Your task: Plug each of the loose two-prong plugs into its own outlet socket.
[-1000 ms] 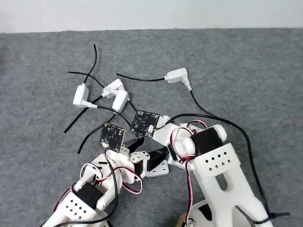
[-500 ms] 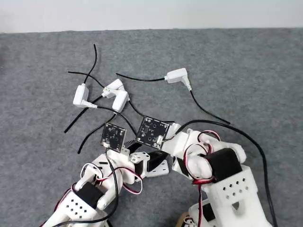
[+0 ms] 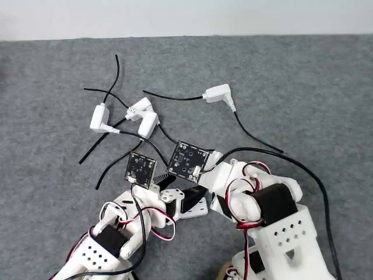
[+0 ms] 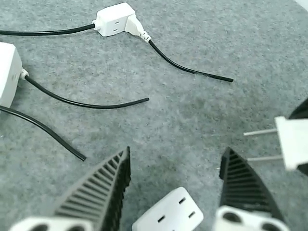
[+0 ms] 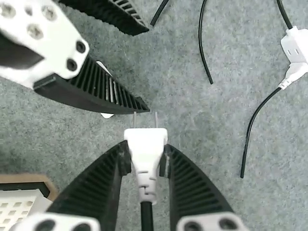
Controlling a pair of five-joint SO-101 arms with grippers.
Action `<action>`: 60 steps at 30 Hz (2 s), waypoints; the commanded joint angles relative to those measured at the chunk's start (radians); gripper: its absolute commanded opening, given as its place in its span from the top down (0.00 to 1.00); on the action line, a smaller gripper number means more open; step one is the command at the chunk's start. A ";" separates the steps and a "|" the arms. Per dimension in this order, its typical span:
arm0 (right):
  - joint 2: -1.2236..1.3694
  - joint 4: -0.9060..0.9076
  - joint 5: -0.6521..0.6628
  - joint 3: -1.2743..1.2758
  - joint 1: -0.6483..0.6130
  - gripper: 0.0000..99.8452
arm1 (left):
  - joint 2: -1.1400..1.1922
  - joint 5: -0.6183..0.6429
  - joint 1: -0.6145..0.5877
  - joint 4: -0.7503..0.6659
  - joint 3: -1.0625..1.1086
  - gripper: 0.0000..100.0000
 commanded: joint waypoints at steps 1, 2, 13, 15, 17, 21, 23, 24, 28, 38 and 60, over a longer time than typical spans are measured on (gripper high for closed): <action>-0.007 -0.045 -0.038 -0.064 -0.012 0.99 | -0.011 0.000 0.006 -0.023 -0.012 0.72; -0.007 -0.058 -0.044 -0.054 -0.021 0.99 | -0.011 0.000 0.006 -0.023 -0.012 0.72; -0.008 -0.035 0.063 -0.018 0.105 0.99 | -0.011 0.000 0.002 -0.021 -0.008 0.72; -0.013 -0.021 0.091 -0.017 0.142 0.99 | -0.011 0.002 0.002 -0.021 -0.008 0.72; -0.008 -0.018 0.104 -0.014 0.157 0.99 | -0.011 0.005 0.002 -0.023 -0.010 0.72; -0.010 -0.088 0.103 0.103 0.128 0.99 | -0.011 0.005 0.000 -0.023 -0.012 0.72; -0.016 -0.145 0.077 0.189 0.099 0.99 | -0.011 0.006 0.000 -0.023 -0.013 0.72; -0.016 -0.176 0.061 0.224 0.085 0.99 | -0.011 0.006 0.000 -0.023 -0.013 0.72; -0.016 -0.243 0.040 0.279 0.056 0.99 | -0.011 0.006 0.000 -0.023 -0.013 0.72; -0.016 -0.246 -0.006 0.222 0.053 0.99 | -0.011 0.003 0.005 -0.025 -0.015 0.72; -0.019 -0.202 -0.081 0.081 -0.051 0.99 | -0.011 0.002 0.005 -0.023 -0.010 0.72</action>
